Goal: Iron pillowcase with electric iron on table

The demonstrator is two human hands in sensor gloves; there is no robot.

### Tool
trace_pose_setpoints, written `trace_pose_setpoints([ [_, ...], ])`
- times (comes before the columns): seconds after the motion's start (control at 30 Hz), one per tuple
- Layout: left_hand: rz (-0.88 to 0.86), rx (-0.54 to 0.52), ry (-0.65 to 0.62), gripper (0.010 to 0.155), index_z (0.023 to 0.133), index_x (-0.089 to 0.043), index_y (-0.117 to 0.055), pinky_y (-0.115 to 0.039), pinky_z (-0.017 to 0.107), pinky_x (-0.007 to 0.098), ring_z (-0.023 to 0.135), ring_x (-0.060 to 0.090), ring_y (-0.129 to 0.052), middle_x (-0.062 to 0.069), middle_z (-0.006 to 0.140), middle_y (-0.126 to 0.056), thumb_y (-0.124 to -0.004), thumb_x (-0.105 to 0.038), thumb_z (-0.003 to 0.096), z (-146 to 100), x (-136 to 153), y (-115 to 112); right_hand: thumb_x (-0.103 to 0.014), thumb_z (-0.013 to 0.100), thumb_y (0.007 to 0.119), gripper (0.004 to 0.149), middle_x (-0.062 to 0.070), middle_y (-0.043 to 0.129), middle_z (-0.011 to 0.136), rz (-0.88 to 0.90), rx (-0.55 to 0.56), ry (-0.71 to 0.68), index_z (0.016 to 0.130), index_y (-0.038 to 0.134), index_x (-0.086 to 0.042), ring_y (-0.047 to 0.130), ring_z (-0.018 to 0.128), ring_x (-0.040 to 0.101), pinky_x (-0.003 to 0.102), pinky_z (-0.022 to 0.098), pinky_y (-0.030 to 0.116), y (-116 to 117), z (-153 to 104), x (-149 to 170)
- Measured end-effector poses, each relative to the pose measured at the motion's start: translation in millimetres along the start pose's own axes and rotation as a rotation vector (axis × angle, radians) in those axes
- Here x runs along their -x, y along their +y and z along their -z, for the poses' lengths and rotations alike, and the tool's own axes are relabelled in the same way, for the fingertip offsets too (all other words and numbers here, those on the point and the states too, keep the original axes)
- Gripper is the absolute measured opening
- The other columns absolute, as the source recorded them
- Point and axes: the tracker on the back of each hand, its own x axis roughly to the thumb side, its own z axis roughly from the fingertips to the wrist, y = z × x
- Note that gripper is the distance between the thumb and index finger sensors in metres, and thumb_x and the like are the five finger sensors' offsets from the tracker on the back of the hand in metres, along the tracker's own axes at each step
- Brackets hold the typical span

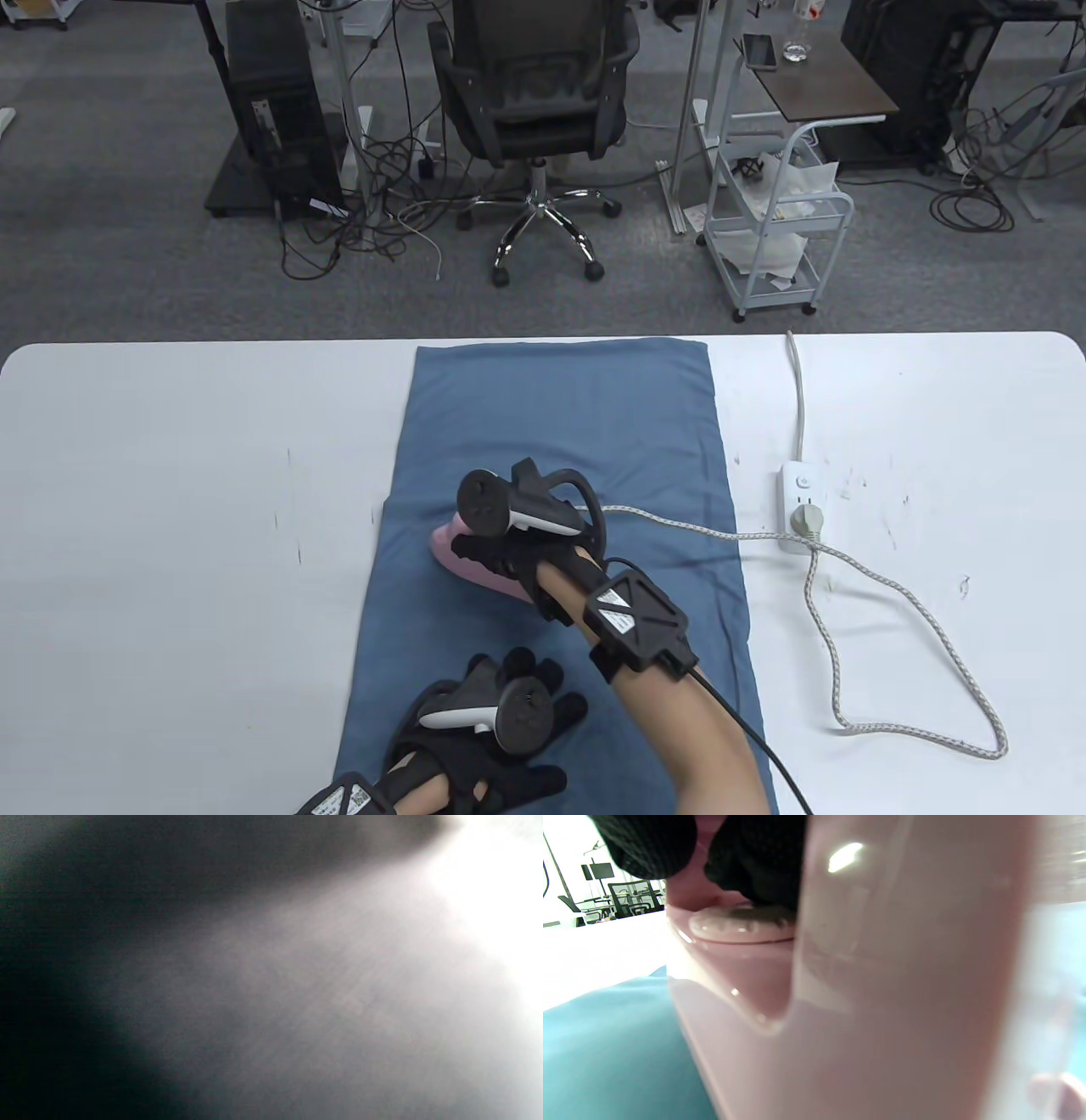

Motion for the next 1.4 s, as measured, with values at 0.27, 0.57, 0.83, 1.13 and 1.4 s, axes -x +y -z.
trace_pose_setpoints([
  [0.27, 0.0, 0.0, 0.0, 0.08, 0.099, -0.046, 0.013, 0.015, 0.061, 0.066, 0.092, 0.033, 0.035, -0.004, 0.101, 0.033, -0.044, -0.069, 0.0481, 0.1, 0.5, 0.1, -0.053, 0.047, 0.073, 0.066, -0.004, 0.094, 0.052, -0.022, -0.03, 0.094, 0.099, 0.065, -0.012, 0.096, 0.031, 0.012, 0.04, 0.039, 0.089, 10.8, -88.8, 42.1],
  [0.57, 0.0, 0.0, 0.001, 0.08, 0.099, -0.046, 0.013, 0.015, 0.061, 0.066, 0.092, 0.033, 0.035, -0.004, 0.101, 0.033, -0.044, -0.07, 0.048, 0.2, 1.1, 0.3, -0.054, 0.047, 0.071, 0.068, -0.005, 0.094, 0.049, -0.135, 0.029, 0.21, 0.098, 0.065, -0.011, 0.096, 0.028, 0.011, 0.039, 0.037, 0.09, 19.6, -120.6, 77.1],
  [0.83, 0.001, 0.0, 0.001, 0.08, 0.099, -0.046, 0.013, 0.015, 0.061, 0.066, 0.092, 0.033, 0.035, -0.005, 0.101, 0.033, -0.044, -0.07, 0.048, -0.1, 1.0, 0.6, -0.054, 0.047, 0.068, 0.07, -0.004, 0.093, 0.049, -0.223, 0.075, 0.515, 0.099, 0.063, -0.008, 0.095, 0.028, 0.011, 0.04, 0.037, 0.089, 10.0, -110.9, 146.3],
  [1.13, 0.0, 0.0, 0.001, 0.08, 0.099, -0.046, 0.013, 0.015, 0.061, 0.066, 0.092, 0.033, 0.035, -0.004, 0.101, 0.033, -0.044, -0.069, 0.0481, -0.1, 1.0, 0.7, -0.053, 0.047, 0.068, 0.07, -0.003, 0.092, 0.05, -0.186, 0.083, 0.657, 0.1, 0.062, -0.008, 0.095, 0.029, 0.011, 0.04, 0.037, 0.089, 6.4, -103.1, 169.9],
  [1.4, 0.0, 0.0, 0.001, 0.08, 0.099, -0.046, 0.013, 0.015, 0.061, 0.066, 0.092, 0.033, 0.035, -0.004, 0.101, 0.033, -0.045, -0.07, 0.0479, -0.1, 1.0, 0.5, -0.054, 0.045, 0.075, 0.065, -0.005, 0.094, 0.052, 0.065, 0.197, 0.653, 0.095, 0.068, -0.013, 0.097, 0.031, 0.011, 0.039, 0.04, 0.09, -4.1, -131.1, 172.8],
])
